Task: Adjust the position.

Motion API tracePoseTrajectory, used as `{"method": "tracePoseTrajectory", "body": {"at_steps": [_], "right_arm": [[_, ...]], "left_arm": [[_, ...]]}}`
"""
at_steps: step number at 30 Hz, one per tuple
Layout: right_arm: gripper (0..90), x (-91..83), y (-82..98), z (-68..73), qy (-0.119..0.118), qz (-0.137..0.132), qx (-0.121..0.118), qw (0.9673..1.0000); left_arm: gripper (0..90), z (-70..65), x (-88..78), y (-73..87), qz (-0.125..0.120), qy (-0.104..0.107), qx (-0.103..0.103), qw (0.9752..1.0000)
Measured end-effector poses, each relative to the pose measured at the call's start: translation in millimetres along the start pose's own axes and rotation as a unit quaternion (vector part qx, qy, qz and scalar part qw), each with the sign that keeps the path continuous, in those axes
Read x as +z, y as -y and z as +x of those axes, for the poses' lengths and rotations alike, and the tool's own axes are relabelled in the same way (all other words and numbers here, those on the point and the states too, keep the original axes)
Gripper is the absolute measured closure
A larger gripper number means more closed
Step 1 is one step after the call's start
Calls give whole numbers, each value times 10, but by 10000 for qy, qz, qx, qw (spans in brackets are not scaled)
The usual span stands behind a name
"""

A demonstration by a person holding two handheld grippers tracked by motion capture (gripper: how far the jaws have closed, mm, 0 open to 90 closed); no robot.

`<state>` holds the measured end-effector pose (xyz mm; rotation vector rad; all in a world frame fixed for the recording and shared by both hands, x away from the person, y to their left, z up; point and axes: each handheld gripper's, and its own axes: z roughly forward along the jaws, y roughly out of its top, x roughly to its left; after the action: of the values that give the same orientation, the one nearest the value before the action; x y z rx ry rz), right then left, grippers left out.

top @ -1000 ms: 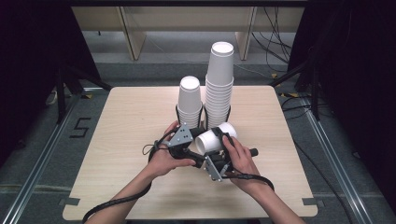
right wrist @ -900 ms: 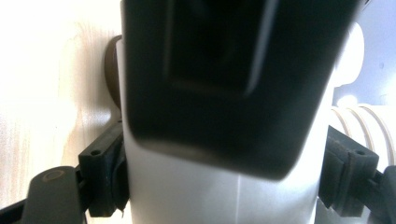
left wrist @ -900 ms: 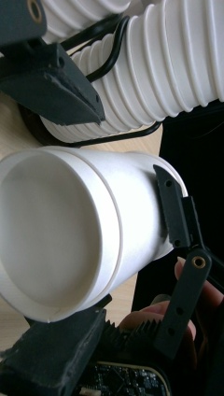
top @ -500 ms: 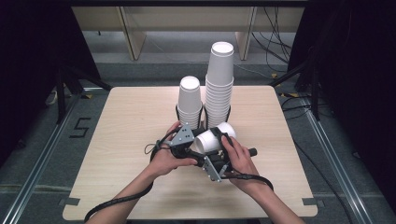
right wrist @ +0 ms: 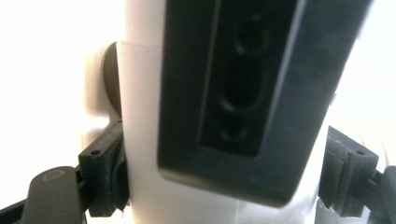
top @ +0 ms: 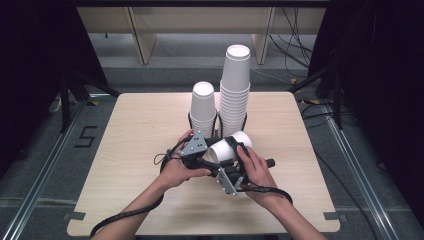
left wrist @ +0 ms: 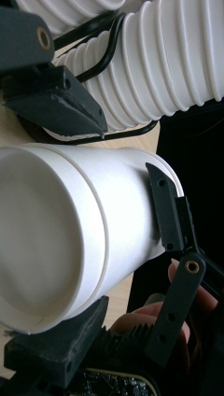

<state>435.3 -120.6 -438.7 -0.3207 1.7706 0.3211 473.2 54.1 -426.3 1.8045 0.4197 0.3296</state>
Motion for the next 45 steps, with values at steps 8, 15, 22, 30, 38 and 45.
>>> {"method": "tracePoseTrajectory", "body": {"at_steps": [8, 15, 22, 30, 38, 45], "right_arm": [[193, -10, -6, -2, 31, 24, -68, 10000], [193, -4, -18, 2, 15, -21, -12, 10000], [193, 22, -20, 29, -24, -136, 101, 9999], [192, 14, -50, 20, 64, -103, 100, 9999], [190, 23, -48, 26, 32, -105, 56, 9999], [185, 28, -53, 18, 51, -111, 68, 9999]], "left_arm": [[148, 3, -3, -11, -38, 33, -29, 10000], [186, 0, 0, -6, -20, 80, -25, 10000], [188, 7, 0, -5, -3, 85, -28, 10000], [179, 7, 10, -4, 14, 47, -72, 10000], [187, 11, 13, 0, 42, 33, -86, 9999], [194, 11, 5, -4, -9, 17, -62, 10000]]}}
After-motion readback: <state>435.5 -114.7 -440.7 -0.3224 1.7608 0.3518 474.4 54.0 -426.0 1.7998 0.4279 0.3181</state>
